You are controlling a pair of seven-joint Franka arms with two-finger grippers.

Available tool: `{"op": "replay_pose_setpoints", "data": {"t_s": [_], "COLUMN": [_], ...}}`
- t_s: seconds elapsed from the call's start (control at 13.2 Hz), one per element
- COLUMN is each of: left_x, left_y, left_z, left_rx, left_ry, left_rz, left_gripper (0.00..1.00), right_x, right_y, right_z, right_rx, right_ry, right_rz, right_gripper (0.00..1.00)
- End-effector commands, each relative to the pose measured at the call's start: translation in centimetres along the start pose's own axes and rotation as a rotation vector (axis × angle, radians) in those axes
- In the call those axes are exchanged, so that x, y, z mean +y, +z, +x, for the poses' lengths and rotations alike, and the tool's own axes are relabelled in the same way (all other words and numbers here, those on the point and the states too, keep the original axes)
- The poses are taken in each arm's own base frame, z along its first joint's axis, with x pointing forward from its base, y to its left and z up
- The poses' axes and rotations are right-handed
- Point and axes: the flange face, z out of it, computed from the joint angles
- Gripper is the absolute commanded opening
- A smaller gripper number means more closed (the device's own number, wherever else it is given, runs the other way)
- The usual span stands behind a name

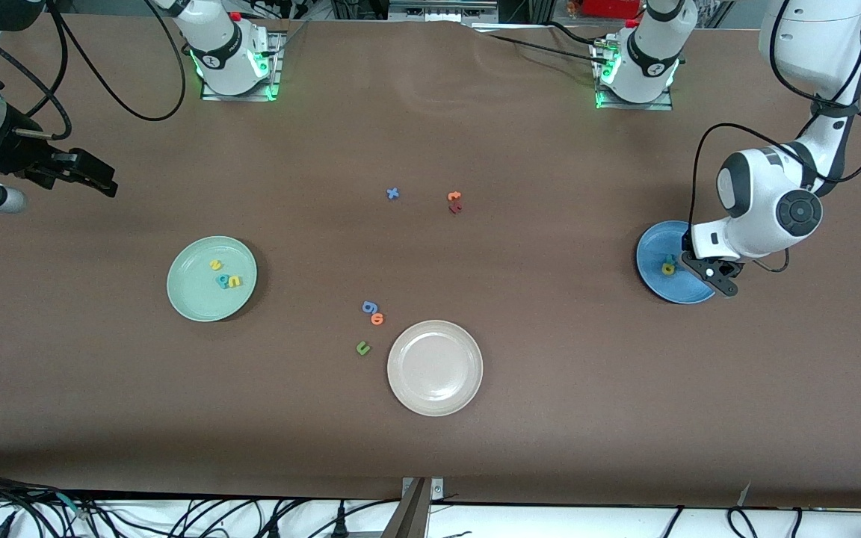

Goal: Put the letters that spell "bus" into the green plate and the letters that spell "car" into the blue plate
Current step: 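Carry the teal C to the blue plate and release it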

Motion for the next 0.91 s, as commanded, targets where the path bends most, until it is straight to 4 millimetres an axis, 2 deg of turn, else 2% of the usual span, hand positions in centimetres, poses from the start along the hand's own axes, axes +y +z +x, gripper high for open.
{"op": "replay_pose_setpoints", "data": {"t_s": [0.0,0.08,0.3,0.45,0.61,0.76,0.83], "left_x": [-0.7,-1.0,-1.2,-0.8,-1.9,-2.5,-2.3], "left_y": [-1.3,-2.6,-8.6,-13.6,-18.7,-24.8,-27.9], "left_z": [0.1,0.6,0.9,0.7,0.7,1.1,1.9], "left_rx": [0.035,0.058,0.147,0.181,0.192,0.241,0.271], "left_ry": [-0.023,-0.026,-0.040,-0.084,-0.110,-0.100,-0.086], "left_rz": [-0.003,0.012,0.049,0.032,0.017,0.043,0.066], "left_gripper": [1.00,1.00,1.00,1.00,1.00,1.00,1.00], "right_x": [0.4,0.4,0.4,0.4,0.4,0.4,0.4], "right_y": [-0.3,-0.3,-0.3,-0.3,-0.3,-0.3,-0.3], "right_z": [-0.1,-0.1,-0.1,-0.1,-0.1,-0.1,-0.1], "right_rx": [-0.007,-0.007,-0.007,-0.007,-0.007,-0.007,-0.007], "right_ry": [-0.001,-0.001,-0.003,-0.001,-0.001,-0.001,-0.001], "right_rz": [0.018,0.018,0.018,0.018,0.018,0.018,0.018], "right_gripper": [1.00,1.00,1.00,1.00,1.00,1.00,1.00]}}
